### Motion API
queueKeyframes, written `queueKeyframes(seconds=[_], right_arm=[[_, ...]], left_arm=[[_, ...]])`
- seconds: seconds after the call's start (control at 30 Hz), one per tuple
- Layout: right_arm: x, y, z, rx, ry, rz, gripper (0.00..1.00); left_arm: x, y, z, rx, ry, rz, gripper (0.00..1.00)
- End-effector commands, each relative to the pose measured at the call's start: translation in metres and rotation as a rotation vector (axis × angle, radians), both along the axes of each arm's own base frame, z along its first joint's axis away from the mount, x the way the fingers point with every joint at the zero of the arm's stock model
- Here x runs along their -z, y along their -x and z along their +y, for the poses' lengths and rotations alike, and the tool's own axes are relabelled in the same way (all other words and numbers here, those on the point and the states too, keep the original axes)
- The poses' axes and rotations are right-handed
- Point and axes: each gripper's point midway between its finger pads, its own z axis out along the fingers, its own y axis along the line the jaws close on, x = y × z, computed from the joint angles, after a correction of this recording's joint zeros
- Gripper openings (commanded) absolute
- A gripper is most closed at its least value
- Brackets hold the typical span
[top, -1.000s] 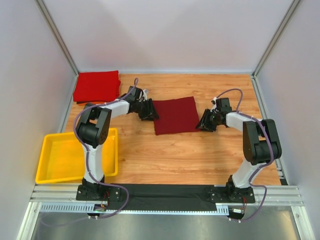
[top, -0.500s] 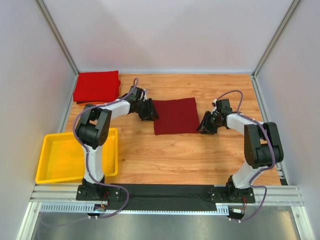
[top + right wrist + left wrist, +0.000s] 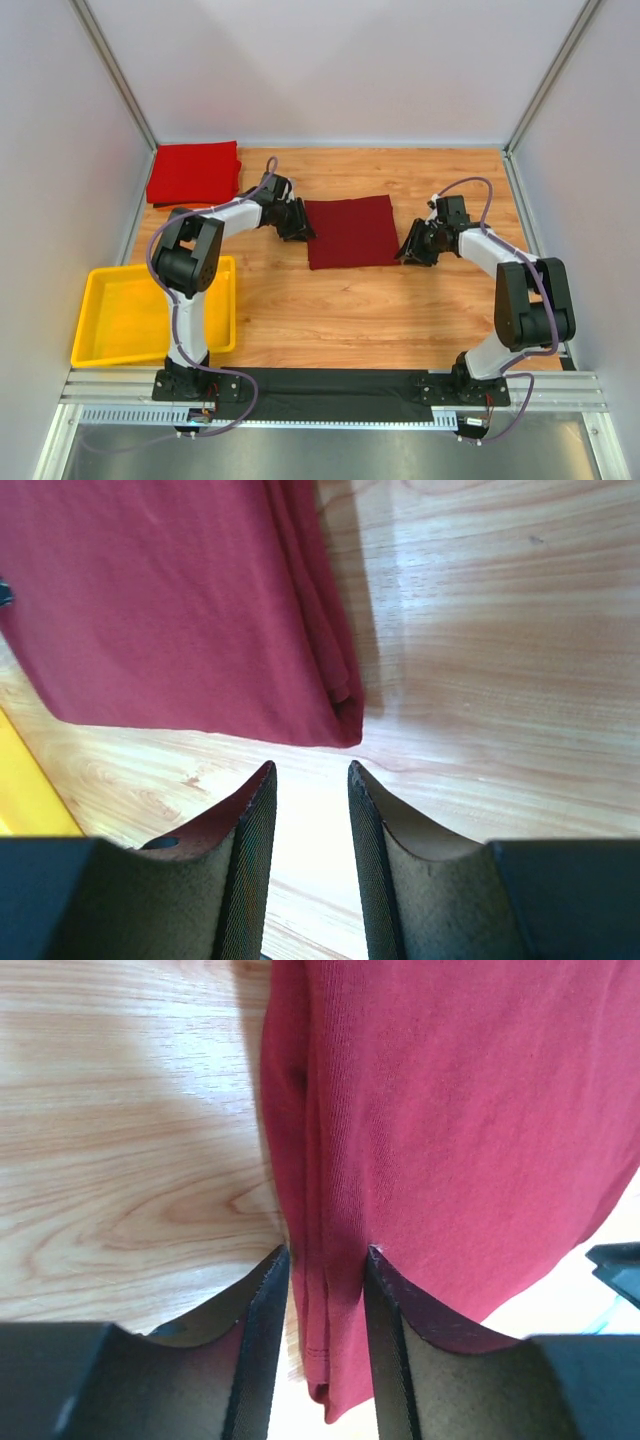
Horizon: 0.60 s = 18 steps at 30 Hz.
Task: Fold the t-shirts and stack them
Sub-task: Fold the tshirt, then neatly place the folded tshirt to the corner
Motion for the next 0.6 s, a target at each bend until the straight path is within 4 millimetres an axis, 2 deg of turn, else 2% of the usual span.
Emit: queueKeyframes(seconds=[0.0,0.07,0.3,0.4,0.43,0.47,0.5,0.53,0.57], right_arm=[[-0.018,0.000,-0.001,-0.001,0.008,-0.054,0.37],[-0.023,0.000,-0.003,-0.002,0.017,-0.066,0.37],[-0.044,0.000,-0.001,-0.009,0.005,-0.113,0.37],[-0.056,-0.002,0.000,-0.009,0.000,-0.140,0.37],[-0.062,-0.002,0.000,-0.008,-0.003,-0.156,0.37],[-0.065,-0.003,0.000,-0.007,-0.004,-0.163,0.37],[-0.070,-0.003,0.000,-0.007,-0.008,-0.172,0.37],[-0.076,-0.004,0.000,-0.008,-0.009,-0.187,0.37],[-0.079,-0.004,0.001,-0.007,-0.015,-0.191,0.38]], left_arm=[[0.043,0.021,0.014,-0.037,-0.106,0.124,0.43],[0.042,0.018,0.006,-0.020,-0.083,0.118,0.43],[0.047,0.012,0.003,-0.018,-0.104,0.131,0.40],[0.050,0.013,0.013,-0.040,-0.172,0.162,0.28],[0.048,0.010,0.014,-0.044,-0.184,0.158,0.16],[0.046,0.011,0.015,-0.043,-0.194,0.161,0.11],[0.041,0.009,0.015,-0.037,-0.197,0.148,0.04],[0.028,-0.001,0.013,-0.036,-0.200,0.114,0.00],[0.024,-0.001,0.023,-0.024,-0.270,0.108,0.00]])
